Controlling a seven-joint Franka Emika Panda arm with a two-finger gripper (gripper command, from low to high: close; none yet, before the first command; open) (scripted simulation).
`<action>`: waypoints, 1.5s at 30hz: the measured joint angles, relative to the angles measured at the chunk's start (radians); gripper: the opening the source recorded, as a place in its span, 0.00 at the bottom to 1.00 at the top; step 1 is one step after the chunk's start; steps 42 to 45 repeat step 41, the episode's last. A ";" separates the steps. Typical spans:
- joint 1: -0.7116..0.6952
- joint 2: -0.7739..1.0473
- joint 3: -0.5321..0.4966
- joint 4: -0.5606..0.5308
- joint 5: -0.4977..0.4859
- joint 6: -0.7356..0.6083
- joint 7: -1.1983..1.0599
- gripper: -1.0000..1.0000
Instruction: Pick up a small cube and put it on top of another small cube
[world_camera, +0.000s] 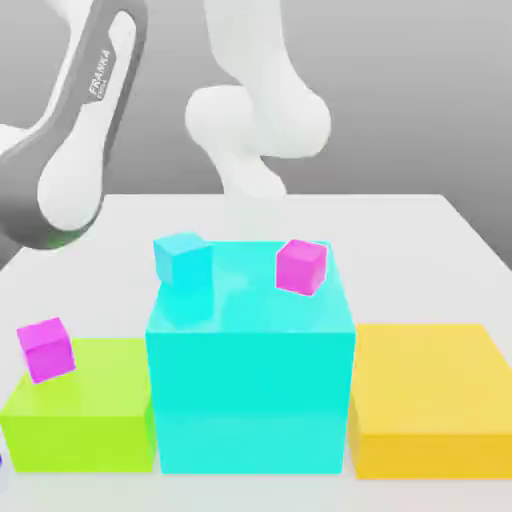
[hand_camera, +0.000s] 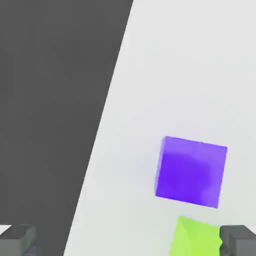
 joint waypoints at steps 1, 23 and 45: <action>-0.010 0.037 0.000 0.006 0.013 0.016 0.005 0.50; 0.025 -0.194 -0.047 -0.132 -0.054 -0.084 0.143 0.00; 0.016 -0.475 -0.038 -0.410 -0.171 -0.077 0.355 1.00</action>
